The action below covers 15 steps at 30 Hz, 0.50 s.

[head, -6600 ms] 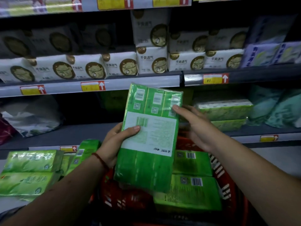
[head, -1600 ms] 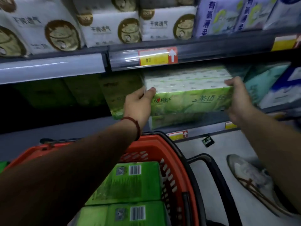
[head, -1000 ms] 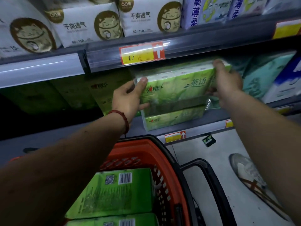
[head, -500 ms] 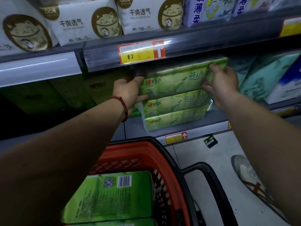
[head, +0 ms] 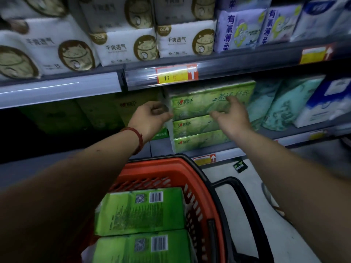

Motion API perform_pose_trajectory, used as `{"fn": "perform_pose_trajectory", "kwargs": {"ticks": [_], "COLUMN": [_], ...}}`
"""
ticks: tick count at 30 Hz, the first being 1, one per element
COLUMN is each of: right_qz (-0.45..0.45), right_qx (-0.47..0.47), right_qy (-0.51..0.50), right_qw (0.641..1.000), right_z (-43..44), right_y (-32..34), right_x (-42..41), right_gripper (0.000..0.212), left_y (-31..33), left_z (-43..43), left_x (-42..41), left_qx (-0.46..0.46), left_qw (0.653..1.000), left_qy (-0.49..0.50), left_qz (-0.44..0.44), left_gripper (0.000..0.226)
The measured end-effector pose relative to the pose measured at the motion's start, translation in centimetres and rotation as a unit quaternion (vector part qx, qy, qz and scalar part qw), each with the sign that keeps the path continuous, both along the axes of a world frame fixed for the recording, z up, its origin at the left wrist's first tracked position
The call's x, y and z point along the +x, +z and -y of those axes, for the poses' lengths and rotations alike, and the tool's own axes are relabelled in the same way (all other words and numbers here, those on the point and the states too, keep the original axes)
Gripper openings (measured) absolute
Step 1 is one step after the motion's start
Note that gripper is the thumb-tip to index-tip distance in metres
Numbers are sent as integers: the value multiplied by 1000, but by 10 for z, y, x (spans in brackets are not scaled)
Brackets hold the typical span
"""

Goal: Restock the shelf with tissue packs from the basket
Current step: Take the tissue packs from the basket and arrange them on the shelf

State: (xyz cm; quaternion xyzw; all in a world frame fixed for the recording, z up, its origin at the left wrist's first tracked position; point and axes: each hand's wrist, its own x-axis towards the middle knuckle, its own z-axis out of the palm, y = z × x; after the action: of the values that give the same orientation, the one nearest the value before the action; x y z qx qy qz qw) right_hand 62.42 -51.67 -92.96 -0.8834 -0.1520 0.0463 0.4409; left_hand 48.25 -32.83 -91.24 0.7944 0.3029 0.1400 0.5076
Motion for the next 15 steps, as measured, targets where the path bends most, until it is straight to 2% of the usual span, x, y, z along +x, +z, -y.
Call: {"fn": "perform_pose_trajectory", "kwargs": {"ticks": [4, 8, 11, 15], "right_qz": [51, 71, 82, 50], "right_qx": [-99, -172, -212, -263], "right_qy": [109, 220, 278, 337], "right_qw": [988, 958, 933, 903], "right_z": [-3, -2, 0, -2], "right_y": [17, 34, 41, 43], "right_x": [-50, -100, -138, -184], "right_gripper": [81, 93, 95, 97], "left_y": [12, 28, 31, 29], "left_z": [-2, 1, 1, 5], "left_x": [-53, -111, -151, -198], "left_qx": [110, 221, 248, 268], "left_qw": [992, 966, 951, 935], "left_qy": [-42, -94, -127, -167], "left_qz": [-43, -98, -135, -164], "left_gripper": [71, 73, 77, 78]}}
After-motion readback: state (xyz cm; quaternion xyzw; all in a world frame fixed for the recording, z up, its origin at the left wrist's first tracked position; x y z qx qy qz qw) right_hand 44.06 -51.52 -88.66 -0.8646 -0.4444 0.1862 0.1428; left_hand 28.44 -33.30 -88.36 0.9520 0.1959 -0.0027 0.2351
